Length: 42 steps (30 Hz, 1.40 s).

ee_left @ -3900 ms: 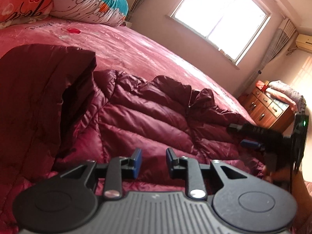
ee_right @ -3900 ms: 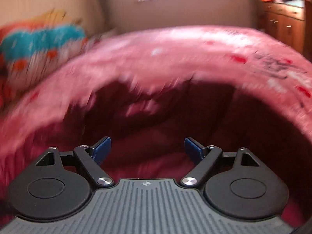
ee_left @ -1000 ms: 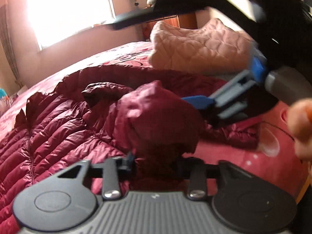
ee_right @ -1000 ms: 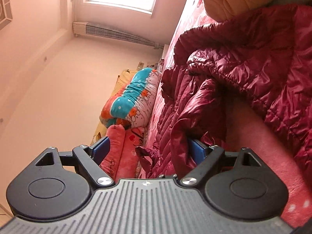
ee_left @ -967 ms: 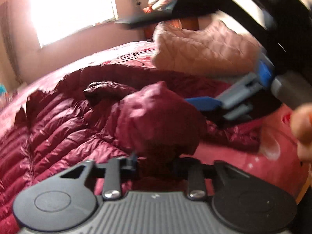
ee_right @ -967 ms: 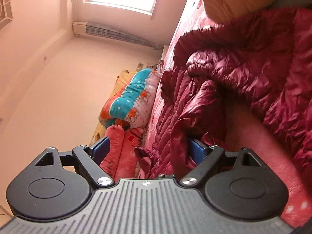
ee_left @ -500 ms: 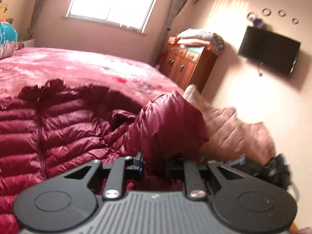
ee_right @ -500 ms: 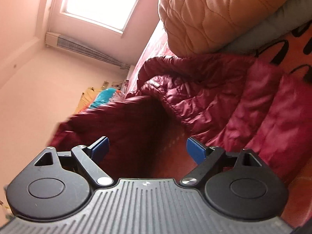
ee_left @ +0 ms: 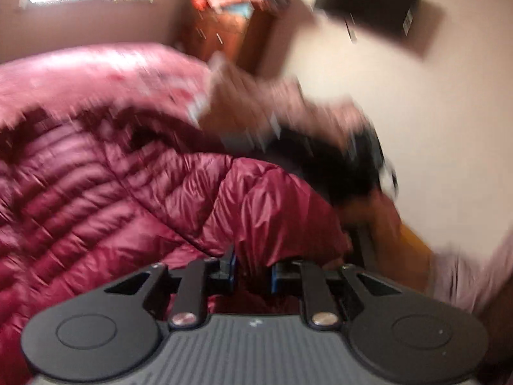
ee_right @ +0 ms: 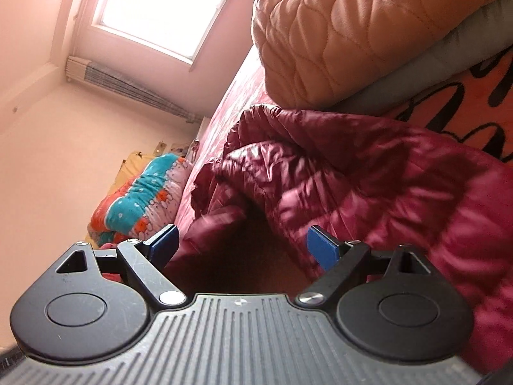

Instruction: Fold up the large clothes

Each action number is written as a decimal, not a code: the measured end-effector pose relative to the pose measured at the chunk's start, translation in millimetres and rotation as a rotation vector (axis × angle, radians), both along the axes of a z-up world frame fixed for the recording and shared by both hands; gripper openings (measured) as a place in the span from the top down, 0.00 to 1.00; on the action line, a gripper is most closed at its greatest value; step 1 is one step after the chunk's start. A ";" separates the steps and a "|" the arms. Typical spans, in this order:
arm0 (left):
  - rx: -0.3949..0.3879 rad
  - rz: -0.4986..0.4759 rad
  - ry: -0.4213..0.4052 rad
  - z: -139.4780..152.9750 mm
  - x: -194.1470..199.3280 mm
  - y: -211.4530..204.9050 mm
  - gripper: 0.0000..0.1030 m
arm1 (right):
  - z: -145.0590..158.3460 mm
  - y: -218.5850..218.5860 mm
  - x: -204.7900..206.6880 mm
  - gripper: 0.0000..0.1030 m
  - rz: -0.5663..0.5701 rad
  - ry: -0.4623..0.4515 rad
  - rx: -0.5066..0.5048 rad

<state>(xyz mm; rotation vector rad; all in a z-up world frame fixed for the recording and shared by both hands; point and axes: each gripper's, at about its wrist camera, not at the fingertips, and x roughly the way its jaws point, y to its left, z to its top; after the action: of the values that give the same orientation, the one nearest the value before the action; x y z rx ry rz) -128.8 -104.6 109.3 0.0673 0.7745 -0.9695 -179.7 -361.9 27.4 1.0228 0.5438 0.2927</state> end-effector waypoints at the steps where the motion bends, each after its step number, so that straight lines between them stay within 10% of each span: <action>1: 0.032 -0.029 0.008 -11.1 -7.2 -6.5 0.85 | 0.5 0.2 -0.1 0.00 -0.004 0.001 -0.009; 9: 0.113 -0.036 0.133 -77.7 -30.3 -19.8 0.84 | 10.6 13.8 1.9 0.00 0.008 -0.007 -0.141; 20: -0.037 0.139 0.051 -17.1 -36.9 50.7 0.61 | 12.5 29.4 15.8 0.00 0.020 -0.012 -0.231; 33: -0.039 0.878 -0.104 -9.6 0.4 220.1 0.33 | 7.1 93.5 36.3 0.00 0.167 -0.003 -0.442; 42: -0.191 1.488 0.213 -42.8 -0.6 363.1 0.33 | 13.5 116.9 42.8 0.00 0.063 -0.026 -0.639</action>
<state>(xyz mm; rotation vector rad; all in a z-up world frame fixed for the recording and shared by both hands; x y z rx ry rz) -129.4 258.4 66.4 -0.7042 0.6788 0.3863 -136.9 -245.1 40.8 0.3834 0.5944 0.1674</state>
